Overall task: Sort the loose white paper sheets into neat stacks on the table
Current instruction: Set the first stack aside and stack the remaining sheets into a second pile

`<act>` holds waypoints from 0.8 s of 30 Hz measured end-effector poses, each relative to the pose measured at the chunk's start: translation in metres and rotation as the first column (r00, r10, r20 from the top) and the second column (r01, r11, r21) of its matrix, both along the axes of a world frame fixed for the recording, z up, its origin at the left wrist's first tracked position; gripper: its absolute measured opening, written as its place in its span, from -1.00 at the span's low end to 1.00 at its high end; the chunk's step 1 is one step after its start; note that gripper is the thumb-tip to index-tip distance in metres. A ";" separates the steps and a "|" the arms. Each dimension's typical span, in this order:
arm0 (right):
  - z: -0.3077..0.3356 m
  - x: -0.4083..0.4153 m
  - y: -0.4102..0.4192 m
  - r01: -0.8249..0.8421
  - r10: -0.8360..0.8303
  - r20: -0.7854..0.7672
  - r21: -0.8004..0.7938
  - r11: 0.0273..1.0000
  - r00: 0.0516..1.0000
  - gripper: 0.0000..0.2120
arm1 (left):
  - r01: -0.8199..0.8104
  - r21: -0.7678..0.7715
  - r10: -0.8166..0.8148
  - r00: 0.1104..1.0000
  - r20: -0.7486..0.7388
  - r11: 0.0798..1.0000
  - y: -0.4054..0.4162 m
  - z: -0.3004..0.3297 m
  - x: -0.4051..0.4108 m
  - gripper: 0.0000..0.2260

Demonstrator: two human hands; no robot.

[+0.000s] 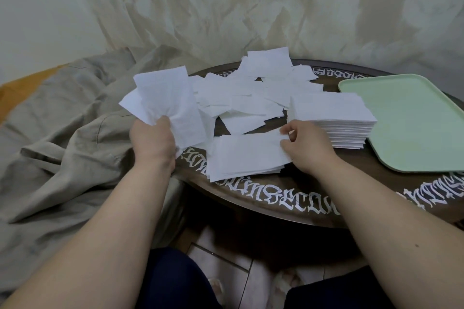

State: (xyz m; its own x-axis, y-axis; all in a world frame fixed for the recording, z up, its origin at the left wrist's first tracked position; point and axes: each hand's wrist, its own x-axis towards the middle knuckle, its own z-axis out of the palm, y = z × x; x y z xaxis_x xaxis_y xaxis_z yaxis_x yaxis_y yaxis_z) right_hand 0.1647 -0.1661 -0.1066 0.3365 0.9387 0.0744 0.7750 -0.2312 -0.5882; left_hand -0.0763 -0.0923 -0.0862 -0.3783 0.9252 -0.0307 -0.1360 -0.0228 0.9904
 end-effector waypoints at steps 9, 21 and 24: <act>0.004 -0.006 -0.001 0.030 0.071 -0.517 0.184 0.983 0.853 -0.79 | -0.078 0.047 0.077 0.996 0.038 0.996 0.002 0.000 -0.007 -0.80; 0.028 -0.019 -0.002 0.079 -0.013 -0.425 0.138 0.987 0.905 -0.61 | 0.515 0.066 -0.519 0.841 0.155 0.854 -0.026 0.032 0.023 -0.78; 0.024 -0.023 -0.004 0.025 -0.087 -0.816 -0.089 0.996 0.572 -0.50 | 0.611 0.069 -0.613 0.773 0.160 0.788 -0.029 0.033 0.029 -0.79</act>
State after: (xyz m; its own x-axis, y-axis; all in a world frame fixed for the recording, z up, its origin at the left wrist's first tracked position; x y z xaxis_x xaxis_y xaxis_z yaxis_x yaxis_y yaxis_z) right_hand 0.1419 -0.1698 -0.0823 0.2769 0.9076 -0.3156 -0.0452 -0.3158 -0.9478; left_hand -0.0469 -0.1211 -0.0529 0.2781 0.9602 -0.0268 -0.2863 0.1095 0.9519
